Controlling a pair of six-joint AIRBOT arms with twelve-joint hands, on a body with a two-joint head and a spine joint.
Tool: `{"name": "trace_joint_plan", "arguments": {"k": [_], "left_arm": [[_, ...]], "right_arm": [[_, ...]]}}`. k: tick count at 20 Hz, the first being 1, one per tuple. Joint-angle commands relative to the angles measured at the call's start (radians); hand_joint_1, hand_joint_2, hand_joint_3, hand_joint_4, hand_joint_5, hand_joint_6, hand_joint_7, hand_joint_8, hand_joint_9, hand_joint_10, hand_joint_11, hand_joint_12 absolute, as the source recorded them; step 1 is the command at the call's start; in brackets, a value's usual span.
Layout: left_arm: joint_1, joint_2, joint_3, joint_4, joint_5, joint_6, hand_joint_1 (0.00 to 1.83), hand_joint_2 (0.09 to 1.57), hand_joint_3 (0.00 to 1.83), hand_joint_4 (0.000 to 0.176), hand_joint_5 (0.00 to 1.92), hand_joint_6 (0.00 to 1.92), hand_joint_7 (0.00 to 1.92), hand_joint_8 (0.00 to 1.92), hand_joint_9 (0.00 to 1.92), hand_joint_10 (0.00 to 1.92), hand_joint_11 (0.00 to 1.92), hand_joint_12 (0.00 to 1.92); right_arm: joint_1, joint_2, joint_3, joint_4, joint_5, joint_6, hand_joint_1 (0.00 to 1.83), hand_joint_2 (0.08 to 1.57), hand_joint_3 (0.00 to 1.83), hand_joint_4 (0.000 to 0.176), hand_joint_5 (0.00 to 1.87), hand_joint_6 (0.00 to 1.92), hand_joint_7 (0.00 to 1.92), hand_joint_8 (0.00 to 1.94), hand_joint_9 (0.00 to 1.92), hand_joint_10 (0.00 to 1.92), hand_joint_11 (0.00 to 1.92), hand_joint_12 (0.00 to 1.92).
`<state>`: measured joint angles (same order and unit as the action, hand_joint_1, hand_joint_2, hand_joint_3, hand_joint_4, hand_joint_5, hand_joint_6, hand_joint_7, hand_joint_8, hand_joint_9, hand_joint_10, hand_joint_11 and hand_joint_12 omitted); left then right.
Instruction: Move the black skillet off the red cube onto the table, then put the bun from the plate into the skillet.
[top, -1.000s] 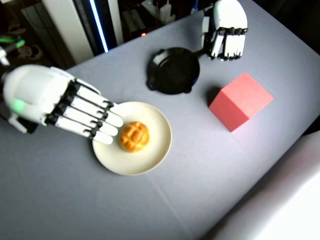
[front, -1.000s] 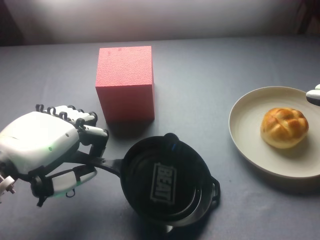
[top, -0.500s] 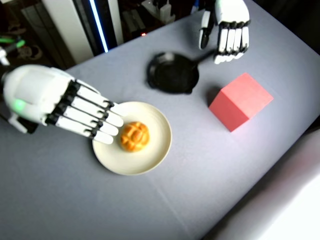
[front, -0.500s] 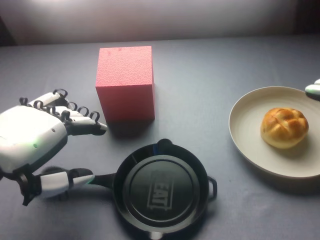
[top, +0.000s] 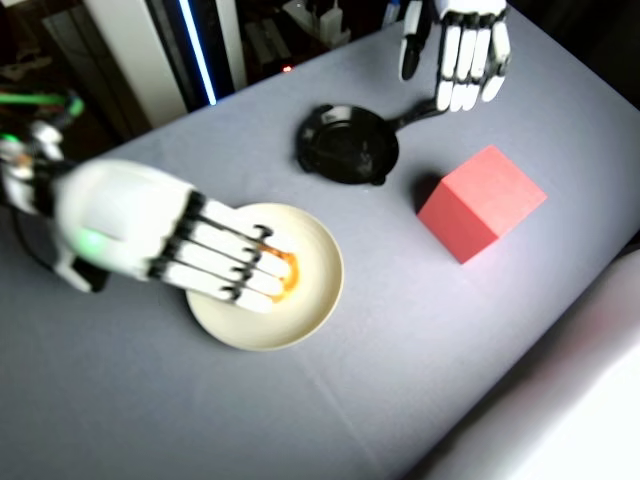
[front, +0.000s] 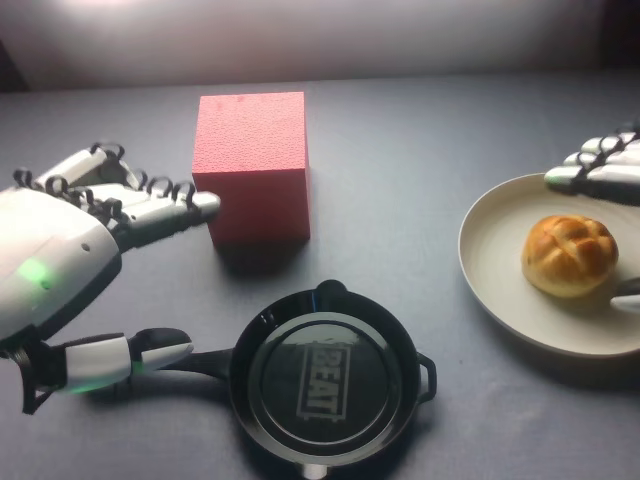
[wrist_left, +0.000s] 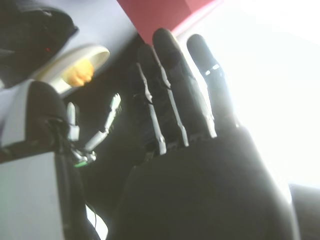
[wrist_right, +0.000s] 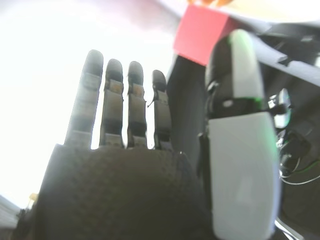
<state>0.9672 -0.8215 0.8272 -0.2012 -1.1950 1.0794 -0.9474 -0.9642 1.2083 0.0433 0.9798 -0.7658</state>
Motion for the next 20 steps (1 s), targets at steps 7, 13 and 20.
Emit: {"name": "trace_joint_plan", "arguments": {"k": [7, 13, 20], "left_arm": [[0.009, 0.022, -0.021, 0.031, -0.180, 0.001, 0.75, 0.92, 0.00, 0.077, 0.27, 0.01, 0.34, 0.00, 0.34, 0.00, 0.00, 0.99], [0.015, 0.022, -0.025, 0.030, -0.200, 0.001, 0.75, 0.95, 0.01, 0.130, 0.22, 0.00, 0.28, 0.00, 0.26, 0.00, 0.00, 0.83], [0.029, 0.023, -0.029, 0.017, -0.211, 0.001, 0.76, 0.96, 0.01, 0.117, 0.24, 0.00, 0.30, 0.00, 0.26, 0.00, 0.00, 0.82]], "right_arm": [[0.153, -0.092, 0.119, -0.106, -0.201, -0.002, 0.93, 0.92, 0.00, 0.058, 0.44, 0.00, 0.45, 0.00, 0.45, 0.01, 0.08, 0.94], [0.202, -0.102, 0.122, -0.112, -0.301, -0.122, 1.24, 1.05, 0.00, 0.000, 0.79, 0.02, 0.69, 0.03, 0.70, 0.09, 0.22, 1.35], [0.216, -0.070, 0.043, -0.116, -0.125, -0.116, 1.20, 1.19, 0.00, 0.000, 0.90, 1.08, 0.80, 1.41, 0.69, 1.64, 0.62, 1.88]]}}
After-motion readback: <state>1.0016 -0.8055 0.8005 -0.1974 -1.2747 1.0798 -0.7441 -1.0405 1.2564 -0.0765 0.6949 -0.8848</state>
